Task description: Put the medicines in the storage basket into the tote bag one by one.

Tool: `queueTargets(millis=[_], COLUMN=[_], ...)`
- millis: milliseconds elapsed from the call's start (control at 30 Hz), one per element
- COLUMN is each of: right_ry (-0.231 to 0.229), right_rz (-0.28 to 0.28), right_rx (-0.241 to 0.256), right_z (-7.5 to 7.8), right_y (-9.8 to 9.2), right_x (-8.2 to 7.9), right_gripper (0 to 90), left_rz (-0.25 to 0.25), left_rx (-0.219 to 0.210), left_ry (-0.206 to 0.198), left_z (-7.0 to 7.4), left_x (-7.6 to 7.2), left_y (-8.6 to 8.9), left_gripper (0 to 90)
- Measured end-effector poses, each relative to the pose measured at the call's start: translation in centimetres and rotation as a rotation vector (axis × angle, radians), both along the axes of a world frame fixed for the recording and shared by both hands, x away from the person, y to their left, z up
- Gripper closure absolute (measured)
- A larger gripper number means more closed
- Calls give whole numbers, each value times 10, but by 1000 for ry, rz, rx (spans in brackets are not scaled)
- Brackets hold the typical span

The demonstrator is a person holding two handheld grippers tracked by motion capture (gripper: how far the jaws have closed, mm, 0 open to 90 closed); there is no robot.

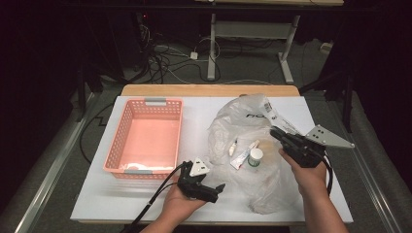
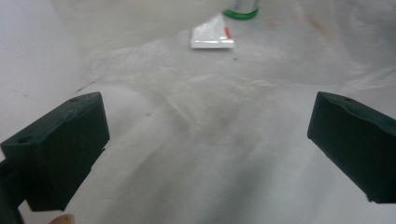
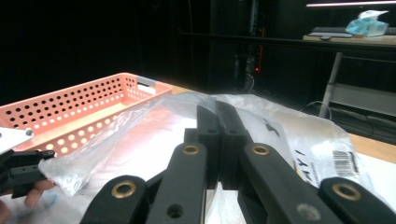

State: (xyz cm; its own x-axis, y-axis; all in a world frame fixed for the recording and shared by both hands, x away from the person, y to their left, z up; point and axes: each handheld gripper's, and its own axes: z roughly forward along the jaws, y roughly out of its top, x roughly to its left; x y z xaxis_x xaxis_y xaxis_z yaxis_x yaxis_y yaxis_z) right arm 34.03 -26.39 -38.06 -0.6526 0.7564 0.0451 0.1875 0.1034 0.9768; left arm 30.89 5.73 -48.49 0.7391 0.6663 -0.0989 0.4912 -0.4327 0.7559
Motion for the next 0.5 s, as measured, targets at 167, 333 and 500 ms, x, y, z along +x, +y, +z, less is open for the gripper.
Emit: queueTargets(millis=[167,333,500], right_ry=[7,18,22], right_rz=[-10,-15,-10], right_rx=[-11,-5,-8], right_z=[-2,-3,-3], right_y=[-1,0,5], right_x=[-3,-4,-3], right_gripper=[900,900,900], left_rz=[25,10,-29], left_rx=[7,85,104], left_ry=[72,140,64], left_z=[-5,-9,-8], left_x=[28,50,41], left_y=[-9,-27,-29], left_gripper=[0,0,270])
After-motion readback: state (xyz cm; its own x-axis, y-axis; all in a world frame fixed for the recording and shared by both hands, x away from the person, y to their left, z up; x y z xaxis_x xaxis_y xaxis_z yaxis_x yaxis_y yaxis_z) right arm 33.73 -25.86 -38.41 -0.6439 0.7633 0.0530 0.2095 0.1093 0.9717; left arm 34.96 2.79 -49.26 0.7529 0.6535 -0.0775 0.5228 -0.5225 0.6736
